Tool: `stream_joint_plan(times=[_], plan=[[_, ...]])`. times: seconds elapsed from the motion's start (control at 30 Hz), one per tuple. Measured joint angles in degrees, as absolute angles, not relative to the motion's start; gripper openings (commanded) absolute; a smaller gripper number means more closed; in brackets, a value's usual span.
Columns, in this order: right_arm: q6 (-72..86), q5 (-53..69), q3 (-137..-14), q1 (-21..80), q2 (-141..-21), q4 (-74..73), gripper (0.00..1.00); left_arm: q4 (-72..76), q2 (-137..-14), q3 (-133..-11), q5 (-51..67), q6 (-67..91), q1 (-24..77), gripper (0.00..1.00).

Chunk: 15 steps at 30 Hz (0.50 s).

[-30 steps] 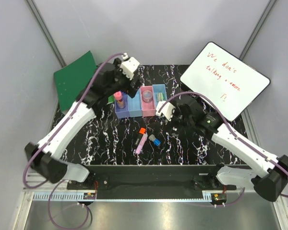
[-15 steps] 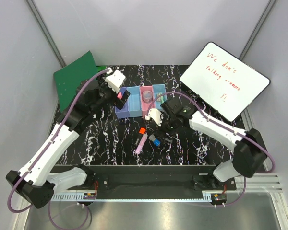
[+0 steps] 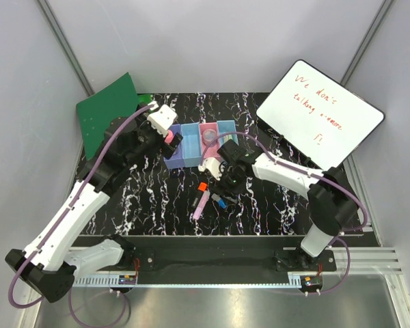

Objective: Sort the stationery into containers
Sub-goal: Pick up the stationery from the center of the board.

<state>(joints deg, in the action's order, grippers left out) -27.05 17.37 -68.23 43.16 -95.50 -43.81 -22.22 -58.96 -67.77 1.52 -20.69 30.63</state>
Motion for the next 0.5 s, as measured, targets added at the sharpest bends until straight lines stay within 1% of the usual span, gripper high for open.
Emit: stream_joint_plan(times=[0.1,0.43,0.5], plan=[[-26.4,17.6,-68.2,44.1,-97.1,-42.8,0.66,-22.2,-58.8,-67.7,1.5,-21.2,30.6,0.99],[-24.0,18.1,-67.9,47.4,-100.7,-38.7,0.6,-21.2,-58.9,-66.9,1.5,-22.1,30.6,0.99],[-23.7,18.1,-67.8,47.6,-101.5,-38.1,0.56,-20.6,-58.8,-66.7,1.5,-22.2,30.6,0.99]])
